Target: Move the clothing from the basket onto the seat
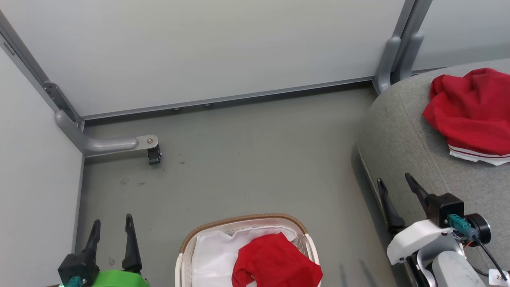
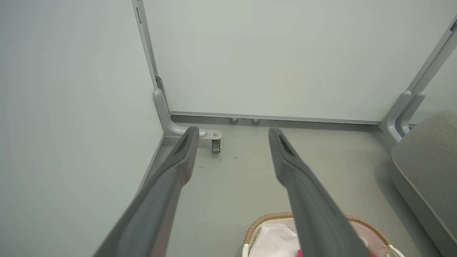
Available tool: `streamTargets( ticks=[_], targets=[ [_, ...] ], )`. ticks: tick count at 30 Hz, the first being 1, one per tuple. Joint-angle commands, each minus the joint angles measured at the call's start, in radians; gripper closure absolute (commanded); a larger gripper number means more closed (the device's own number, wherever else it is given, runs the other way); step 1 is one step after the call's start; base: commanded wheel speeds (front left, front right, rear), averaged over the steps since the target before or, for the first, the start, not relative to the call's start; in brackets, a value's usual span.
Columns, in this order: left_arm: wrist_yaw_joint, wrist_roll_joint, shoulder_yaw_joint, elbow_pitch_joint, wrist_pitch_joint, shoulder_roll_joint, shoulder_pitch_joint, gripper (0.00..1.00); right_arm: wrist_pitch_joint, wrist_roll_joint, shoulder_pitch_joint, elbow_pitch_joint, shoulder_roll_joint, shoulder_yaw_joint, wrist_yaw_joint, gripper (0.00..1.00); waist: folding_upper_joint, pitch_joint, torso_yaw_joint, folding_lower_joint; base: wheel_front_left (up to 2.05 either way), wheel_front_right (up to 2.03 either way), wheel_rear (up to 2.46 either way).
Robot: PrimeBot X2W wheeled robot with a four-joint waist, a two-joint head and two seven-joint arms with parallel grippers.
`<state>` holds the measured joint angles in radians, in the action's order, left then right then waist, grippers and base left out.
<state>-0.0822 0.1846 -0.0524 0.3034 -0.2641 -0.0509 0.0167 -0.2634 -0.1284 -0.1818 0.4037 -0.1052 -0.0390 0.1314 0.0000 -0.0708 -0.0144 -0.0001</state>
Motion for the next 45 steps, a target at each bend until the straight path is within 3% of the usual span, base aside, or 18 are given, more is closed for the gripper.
streamTargets(
  ticks=[1, 8, 15, 33, 45],
  targets=[
    [-0.001, 0.008, 0.003, -0.008, -0.001, 0.000, 0.025, 0.00, -0.002, -0.001, 0.019, 0.001, 0.004, 0.000, -0.001, 0.00, 0.0000, 0.014, -0.008, 0.0001, 0.00, 0.00, 0.00],
    [0.001, 0.013, 0.009, -0.025, -0.001, 0.000, 0.060, 0.00, -0.002, -0.002, 0.033, -0.005, 0.014, -0.003, -0.001, 0.00, 0.0000, 0.015, -0.032, 0.0001, 0.00, 0.00, 0.00],
    [-0.011, 0.011, 0.064, 0.010, -0.001, -0.001, -0.009, 0.00, -0.002, -0.006, -0.004, -0.022, 0.014, -0.011, -0.001, 0.00, 0.0000, -0.044, -0.051, 0.0001, 0.00, 0.00, 0.00],
    [-0.049, 0.033, 0.355, 0.251, -0.001, -0.002, -0.283, 0.00, -0.002, -0.057, -0.202, -0.124, 0.033, -0.080, -0.001, 0.00, 0.0000, -0.364, -0.194, 0.0001, 0.00, 0.00, 0.00],
    [-0.049, 0.083, 0.527, 0.430, -0.001, -0.061, -0.459, 0.00, -0.002, -0.066, -0.301, -0.169, 0.051, -0.118, -0.001, 0.00, 0.0000, -0.559, -0.263, 0.0001, 0.00, 0.00, 0.00]
  ],
)
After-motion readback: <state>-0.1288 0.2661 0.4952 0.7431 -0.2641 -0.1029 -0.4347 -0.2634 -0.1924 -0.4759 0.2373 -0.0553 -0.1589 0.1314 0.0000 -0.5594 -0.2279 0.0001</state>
